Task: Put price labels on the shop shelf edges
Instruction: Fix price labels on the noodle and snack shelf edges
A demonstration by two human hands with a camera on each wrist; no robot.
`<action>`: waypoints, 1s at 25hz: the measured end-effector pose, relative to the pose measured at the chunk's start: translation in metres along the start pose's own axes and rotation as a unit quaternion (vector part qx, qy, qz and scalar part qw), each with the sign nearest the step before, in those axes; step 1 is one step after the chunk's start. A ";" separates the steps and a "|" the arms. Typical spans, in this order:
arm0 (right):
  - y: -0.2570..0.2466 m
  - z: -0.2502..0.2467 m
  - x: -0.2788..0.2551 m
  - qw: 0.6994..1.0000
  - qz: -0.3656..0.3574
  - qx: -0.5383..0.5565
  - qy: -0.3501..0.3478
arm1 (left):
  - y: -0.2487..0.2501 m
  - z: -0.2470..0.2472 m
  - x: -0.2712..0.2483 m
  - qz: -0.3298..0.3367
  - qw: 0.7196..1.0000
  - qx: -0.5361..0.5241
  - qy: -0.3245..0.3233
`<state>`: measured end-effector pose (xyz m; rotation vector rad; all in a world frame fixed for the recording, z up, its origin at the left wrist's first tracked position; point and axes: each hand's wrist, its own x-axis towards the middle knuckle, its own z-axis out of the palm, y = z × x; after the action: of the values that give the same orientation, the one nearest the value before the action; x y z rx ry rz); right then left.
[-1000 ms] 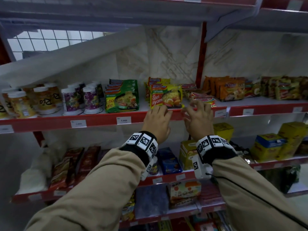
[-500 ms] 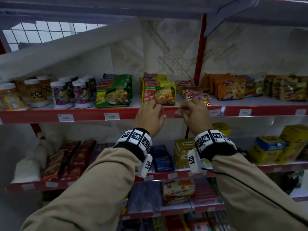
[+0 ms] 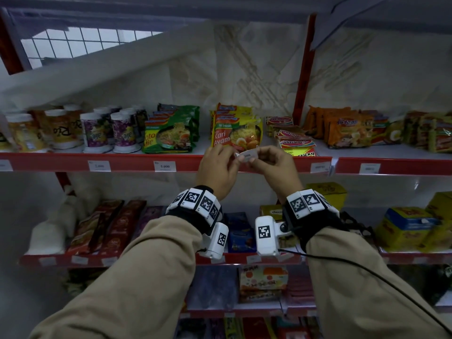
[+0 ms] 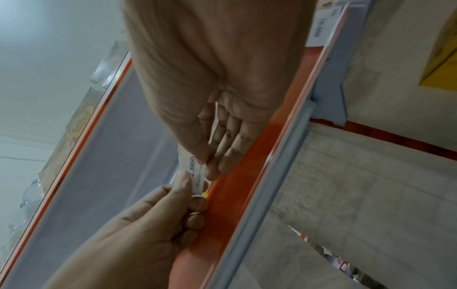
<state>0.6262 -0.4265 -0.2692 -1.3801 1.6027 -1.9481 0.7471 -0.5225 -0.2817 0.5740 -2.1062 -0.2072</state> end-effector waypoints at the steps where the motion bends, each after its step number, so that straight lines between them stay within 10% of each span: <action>1: 0.001 0.001 -0.001 1.000 -0.002 -0.008 -0.008 | -0.001 0.001 0.000 0.004 1.000 -0.002 0.004; 15: 0.000 -0.009 0.016 0.955 -0.160 -0.250 -0.017 | -0.005 0.000 0.000 0.025 0.999 -0.024 0.006; 25: -0.009 -0.010 0.025 0.972 -0.096 -0.209 -0.037 | -0.005 -0.008 0.001 0.016 0.999 -0.012 -0.036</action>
<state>0.6091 -0.4347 -0.2483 -1.8017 1.9882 -1.6886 0.7546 -0.5274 -0.2782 0.5261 -2.1786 -0.2374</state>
